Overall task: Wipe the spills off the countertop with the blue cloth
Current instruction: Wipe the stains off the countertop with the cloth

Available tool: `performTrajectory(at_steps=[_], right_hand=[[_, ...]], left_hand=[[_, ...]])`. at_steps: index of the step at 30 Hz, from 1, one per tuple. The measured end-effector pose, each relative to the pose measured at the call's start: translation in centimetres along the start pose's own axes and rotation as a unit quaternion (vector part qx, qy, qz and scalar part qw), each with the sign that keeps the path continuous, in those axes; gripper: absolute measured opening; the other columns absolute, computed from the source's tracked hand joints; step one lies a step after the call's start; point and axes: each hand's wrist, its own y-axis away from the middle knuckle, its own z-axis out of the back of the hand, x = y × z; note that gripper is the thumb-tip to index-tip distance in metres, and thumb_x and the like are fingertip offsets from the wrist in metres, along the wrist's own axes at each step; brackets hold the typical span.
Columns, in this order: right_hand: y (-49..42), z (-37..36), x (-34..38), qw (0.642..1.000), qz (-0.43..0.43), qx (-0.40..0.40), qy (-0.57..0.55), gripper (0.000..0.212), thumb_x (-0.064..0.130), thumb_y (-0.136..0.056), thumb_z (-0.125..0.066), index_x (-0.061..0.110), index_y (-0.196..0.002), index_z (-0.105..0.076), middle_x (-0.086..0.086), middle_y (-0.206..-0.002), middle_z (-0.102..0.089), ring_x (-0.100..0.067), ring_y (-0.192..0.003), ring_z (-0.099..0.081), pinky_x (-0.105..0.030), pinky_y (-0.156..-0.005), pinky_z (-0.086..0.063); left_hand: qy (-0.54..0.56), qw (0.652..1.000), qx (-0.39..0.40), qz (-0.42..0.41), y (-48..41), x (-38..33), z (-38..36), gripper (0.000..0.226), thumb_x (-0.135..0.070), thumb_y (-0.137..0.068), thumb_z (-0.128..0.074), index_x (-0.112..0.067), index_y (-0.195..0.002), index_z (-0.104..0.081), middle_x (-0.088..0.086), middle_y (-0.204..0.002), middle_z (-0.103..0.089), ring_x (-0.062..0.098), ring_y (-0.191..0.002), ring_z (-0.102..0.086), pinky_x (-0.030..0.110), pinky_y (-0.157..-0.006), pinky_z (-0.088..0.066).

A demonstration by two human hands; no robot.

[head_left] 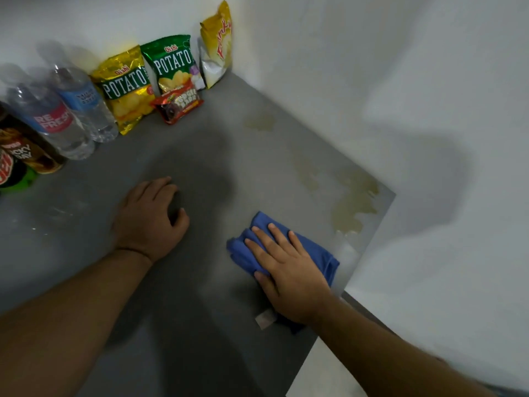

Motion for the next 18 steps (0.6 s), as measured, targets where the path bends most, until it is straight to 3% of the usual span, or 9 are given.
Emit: performTrajectory(at_steps=[5, 11, 14, 18], right_hand=[[4.9, 0.7, -4.1, 0.999, -0.041, 0.007, -0.021, 0.06, 0.051, -0.107, -0.027, 0.043, -0.163, -0.006, 0.019, -0.171, 0.003, -0.009, -0.157, 0.013, -0.047, -0.128, 0.001], [1.2, 0.8, -3.2, 0.989, -0.148, 0.0, -0.014, 0.065, 0.058, -0.103, -0.012, 0.038, -0.163, 0.002, 0.012, -0.172, 0.007, -0.017, -0.156, 0.021, -0.052, -0.127, 0.002], [2.5, -0.1, -2.6, 0.995, -0.1, 0.009, -0.005, 0.063, 0.057, -0.106, -0.015, 0.038, -0.163, 0.005, 0.012, -0.171, 0.01, -0.016, -0.156, 0.023, -0.051, -0.127, 0.005], [7.6, -0.6, -3.9, 0.999, -0.046, -0.001, -0.021, 0.059, 0.054, -0.108, -0.02, 0.042, -0.163, -0.001, 0.017, -0.172, 0.003, -0.014, -0.158, 0.012, -0.048, -0.128, 0.002]], left_hand=[[0.012, 1.0, -0.003, 0.001, 0.1, 0.0, -0.1, 0.055, -0.038, -0.083, -0.05, -0.004, -0.122, -0.067, 0.016, -0.138, -0.063, 0.041, -0.123, -0.057, 0.05, -0.108, -0.044], [0.005, 0.999, 0.021, -0.049, 1.9, -3.1, -1.2, 0.052, -0.041, -0.081, -0.054, -0.012, -0.122, -0.067, 0.008, -0.141, -0.062, 0.035, -0.125, -0.057, 0.053, -0.111, -0.041], [0.007, 0.997, 0.026, -0.078, 2.9, -5.7, -2.2, 0.049, -0.039, -0.081, -0.057, -0.016, -0.122, -0.067, 0.005, -0.142, -0.061, 0.032, -0.127, -0.057, 0.054, -0.119, -0.032], [0.01, 0.994, 0.035, -0.107, 3.5, -9.1, -3.5, 0.048, -0.037, -0.08, -0.062, -0.018, -0.124, -0.067, 0.004, -0.144, -0.06, 0.031, -0.13, -0.056, 0.057, -0.118, -0.033]])
